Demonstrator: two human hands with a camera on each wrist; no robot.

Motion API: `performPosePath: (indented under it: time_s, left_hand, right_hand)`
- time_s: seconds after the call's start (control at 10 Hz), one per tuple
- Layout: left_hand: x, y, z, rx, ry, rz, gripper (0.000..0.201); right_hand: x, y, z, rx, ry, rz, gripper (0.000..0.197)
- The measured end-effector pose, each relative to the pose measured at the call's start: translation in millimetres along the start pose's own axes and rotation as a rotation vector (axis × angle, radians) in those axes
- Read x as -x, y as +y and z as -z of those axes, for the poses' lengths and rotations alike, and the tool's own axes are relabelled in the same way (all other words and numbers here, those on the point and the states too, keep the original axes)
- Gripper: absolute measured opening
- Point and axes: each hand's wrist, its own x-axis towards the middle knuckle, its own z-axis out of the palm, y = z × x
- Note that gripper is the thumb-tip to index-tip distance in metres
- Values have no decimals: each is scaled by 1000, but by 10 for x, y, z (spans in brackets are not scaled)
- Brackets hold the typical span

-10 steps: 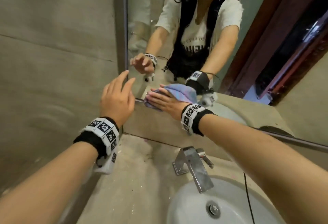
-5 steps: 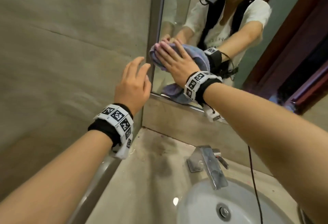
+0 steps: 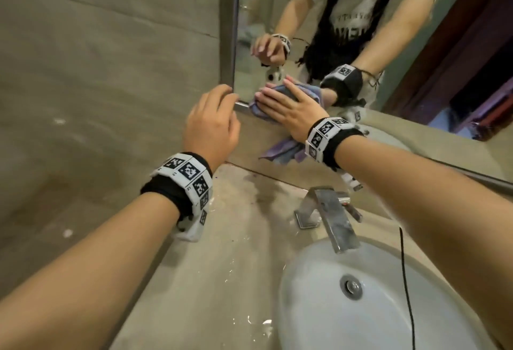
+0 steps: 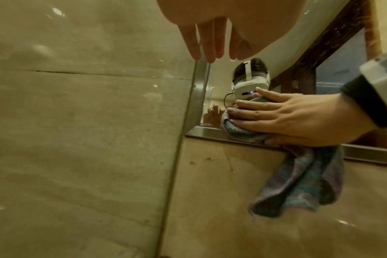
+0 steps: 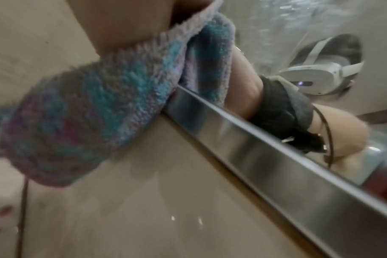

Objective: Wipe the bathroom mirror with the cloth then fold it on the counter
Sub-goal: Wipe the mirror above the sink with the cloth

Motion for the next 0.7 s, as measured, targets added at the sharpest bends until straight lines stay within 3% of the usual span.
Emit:
performPosePath:
  time_s: [0.1, 0.2, 0.3, 0.4, 0.5, 0.6, 0.7]
  left_hand:
    - [-107, 376, -117, 66, -16, 7, 32]
    - [-178, 835, -319, 108, -24, -27, 33]
    - [-211, 1359, -561, 155, -25, -88, 32]
    - [-227, 1938, -817, 213, -46, -154, 32]
    - [-259, 2445, -1000, 264, -38, -192, 32]
    - [-312, 2777, -1100, 294, -16, -181, 33]
    - [-306, 3010, -1186, 288, -5, -191, 32]
  right_hand:
    - [824, 273, 117, 111, 79, 14, 54]
    - [1508, 503, 197, 118, -2, -105, 54]
    - [2439, 752, 274, 283, 74, -282, 54]
    - [3214, 865, 518, 363, 90, -634, 57]
    - [3915, 1037, 720, 247, 122, -1308, 68]
    - [4322, 1163, 748, 149, 186, -1652, 74]
    - [4509, 1166, 710, -105, 410, -1962, 74]
